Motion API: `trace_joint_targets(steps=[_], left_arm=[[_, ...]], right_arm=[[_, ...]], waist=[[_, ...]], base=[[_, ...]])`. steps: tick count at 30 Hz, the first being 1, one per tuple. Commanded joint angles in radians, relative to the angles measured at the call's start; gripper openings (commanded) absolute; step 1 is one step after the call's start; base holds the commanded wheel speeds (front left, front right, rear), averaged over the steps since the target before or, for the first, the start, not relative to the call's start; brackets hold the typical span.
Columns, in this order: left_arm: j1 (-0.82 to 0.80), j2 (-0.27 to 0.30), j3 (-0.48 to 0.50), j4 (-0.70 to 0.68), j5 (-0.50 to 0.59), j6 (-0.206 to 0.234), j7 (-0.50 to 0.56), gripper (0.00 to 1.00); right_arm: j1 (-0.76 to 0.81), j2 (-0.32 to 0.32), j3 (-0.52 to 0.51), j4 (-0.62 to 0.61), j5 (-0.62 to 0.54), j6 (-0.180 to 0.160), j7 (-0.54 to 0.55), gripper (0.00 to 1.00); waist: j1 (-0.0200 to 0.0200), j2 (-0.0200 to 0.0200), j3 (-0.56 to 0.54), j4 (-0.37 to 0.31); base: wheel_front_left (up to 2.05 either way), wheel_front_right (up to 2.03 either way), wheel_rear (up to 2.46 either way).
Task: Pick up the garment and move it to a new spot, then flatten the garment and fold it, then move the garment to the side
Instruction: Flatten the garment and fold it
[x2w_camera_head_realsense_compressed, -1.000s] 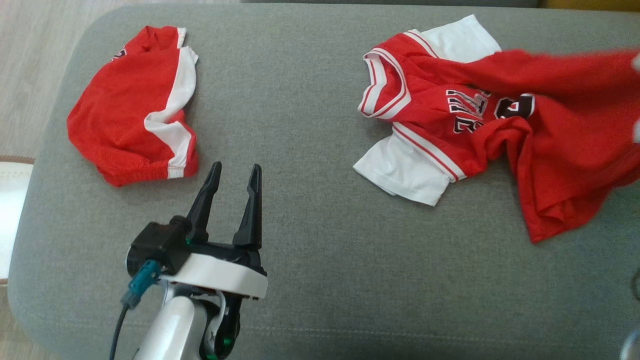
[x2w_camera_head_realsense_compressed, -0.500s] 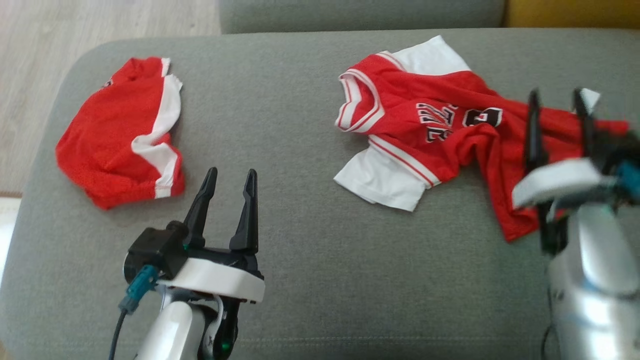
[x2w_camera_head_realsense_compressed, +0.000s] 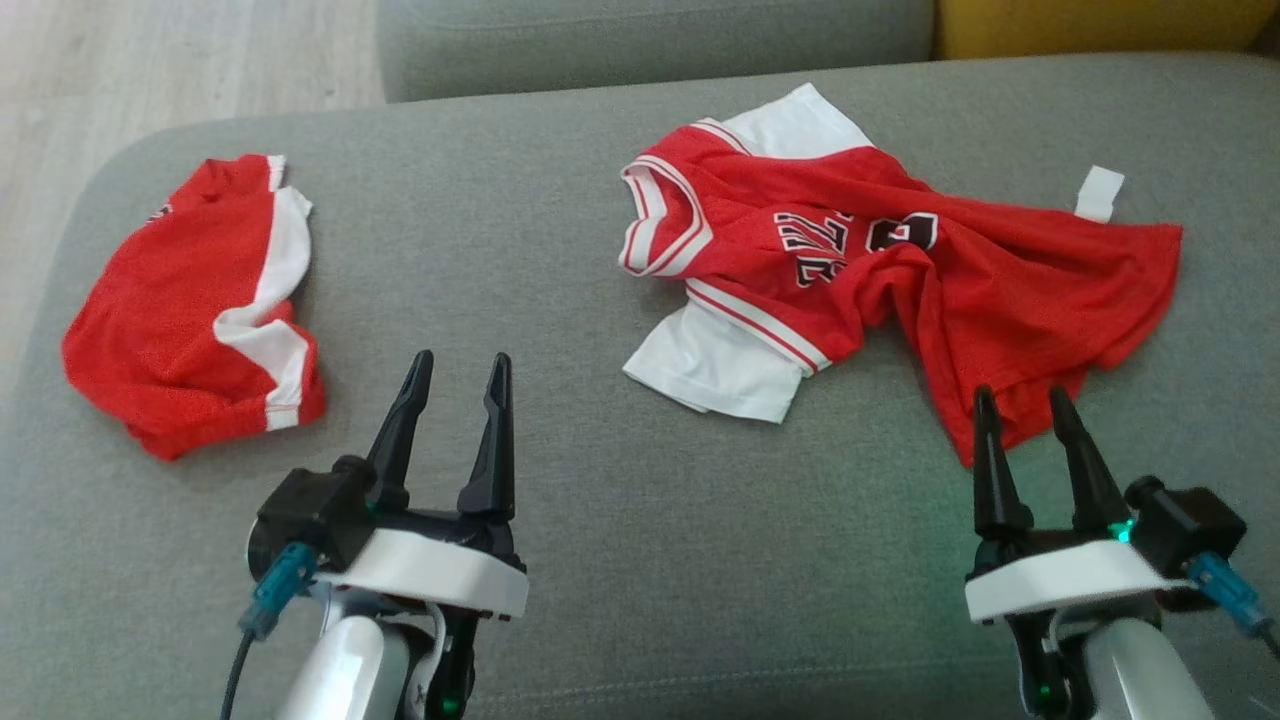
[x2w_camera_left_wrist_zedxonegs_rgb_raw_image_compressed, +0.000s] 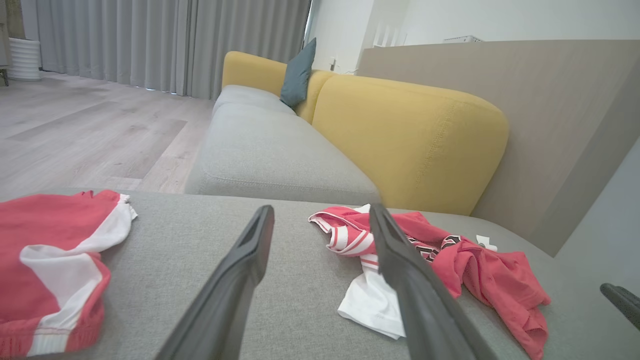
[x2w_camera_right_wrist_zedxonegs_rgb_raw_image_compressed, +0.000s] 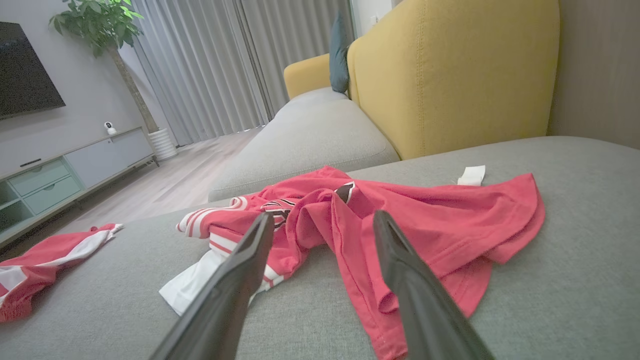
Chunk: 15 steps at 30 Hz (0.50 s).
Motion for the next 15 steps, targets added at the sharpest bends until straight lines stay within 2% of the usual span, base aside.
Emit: trace_joint_targets(steps=[1, 9, 13, 15], left_arm=[[-0.038, 0.002, 0.035, -0.030, 0.009, 0.001, -0.005, 1.00], [-0.126, 0.002, -0.034, 0.061, 0.025, -0.053, -0.005, 1.00], [-0.212, 0.002, -0.110, 0.253, 0.056, -0.076, 0.006, 1.00], [-0.266, 0.002, -0.128, 0.344, 0.061, -0.070, 0.021, 1.00]], right_arm=[[-0.045, -0.002, 0.030, -0.051, 0.005, 0.007, -0.011, 1.00], [-0.055, -0.002, 0.014, -0.108, -0.008, 0.007, 0.008, 1.00], [-0.060, -0.002, 0.013, -0.128, -0.008, 0.007, 0.015, 1.00], [-0.065, -0.002, 0.023, -0.137, -0.007, 0.007, 0.018, 1.00]], waist=[[0.0000, 0.0000, 0.010, -0.011], [0.0000, 0.0000, 0.067, -0.075], [0.0000, 0.0000, 0.097, -0.115], [0.0000, 0.0000, 0.113, -0.137]], base=[[0.00, 0.00, 0.00], [0.00, 0.00, 0.00], [0.00, 0.00, 0.00], [0.00, 0.00, 0.00]])
